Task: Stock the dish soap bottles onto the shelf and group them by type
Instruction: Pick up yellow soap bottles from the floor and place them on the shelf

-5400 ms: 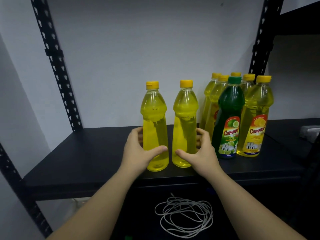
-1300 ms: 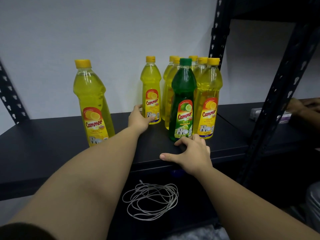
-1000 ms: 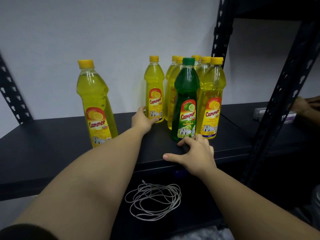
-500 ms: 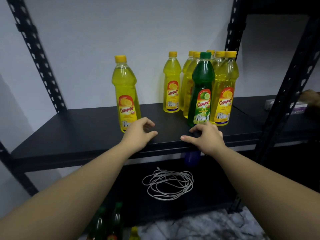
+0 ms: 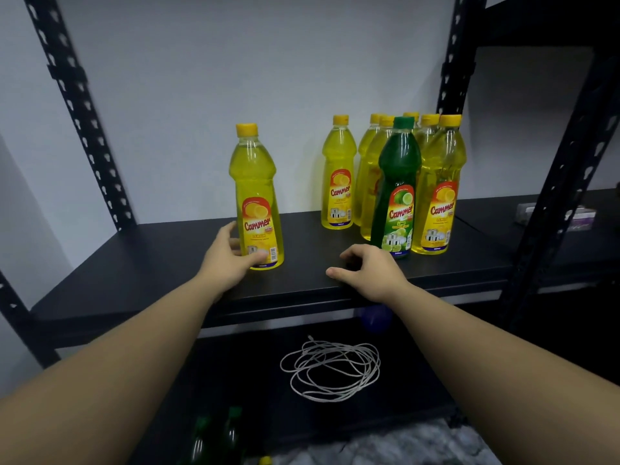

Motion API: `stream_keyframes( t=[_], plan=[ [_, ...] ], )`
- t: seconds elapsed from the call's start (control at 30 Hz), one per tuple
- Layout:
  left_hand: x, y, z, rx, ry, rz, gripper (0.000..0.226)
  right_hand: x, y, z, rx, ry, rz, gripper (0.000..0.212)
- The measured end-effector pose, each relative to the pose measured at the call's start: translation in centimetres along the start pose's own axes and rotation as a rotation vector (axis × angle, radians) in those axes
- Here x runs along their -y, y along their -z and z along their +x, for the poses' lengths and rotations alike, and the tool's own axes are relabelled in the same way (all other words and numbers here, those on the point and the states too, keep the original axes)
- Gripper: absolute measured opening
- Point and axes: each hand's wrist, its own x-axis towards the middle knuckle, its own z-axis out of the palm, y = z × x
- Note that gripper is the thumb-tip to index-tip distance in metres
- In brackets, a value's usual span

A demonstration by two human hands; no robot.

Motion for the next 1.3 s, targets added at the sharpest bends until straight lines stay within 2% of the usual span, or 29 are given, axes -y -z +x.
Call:
stream_keyframes(
  t=[0.13, 0.3, 0.53, 0.73, 1.17, 1.3],
  plan=[
    [0.1, -1.2, 0.5, 0.015, -0.025, 0.002, 0.078, -0.4, 0.3, 1.1, -0.035, 0.007, 0.035, 0.062],
    [-1.3, -4.4, 1.2, 0.056, -0.078, 0.02, 0.078, 0.3, -0.2, 2.5, -0.082, 0.037, 0.092, 0.063],
    [-2.0, -8.7, 3.1, 0.143, -0.119, 0.073, 0.072, -3.3, 1.0, 1.3, -0.055, 0.1, -0.129, 0.047],
    [-3.0, -11.7, 5.1, 0.123, -0.122, 0.111, 0.074, -5.0, 1.9, 0.6, -0.016, 0.164, -0.158, 0.067],
    [-4.5, -15.7, 7.4, 0.079, -0.142, 0.17, 0.07, -4.9, 1.8, 0.5, -0.027, 0.134, -0.127, 0.061],
    [-4.6, -15.8, 7.4, 0.072, -0.136, 0.19, 0.075, -4.9, 1.8, 0.5, -0.03, 0.131, -0.135, 0.062]
  ],
)
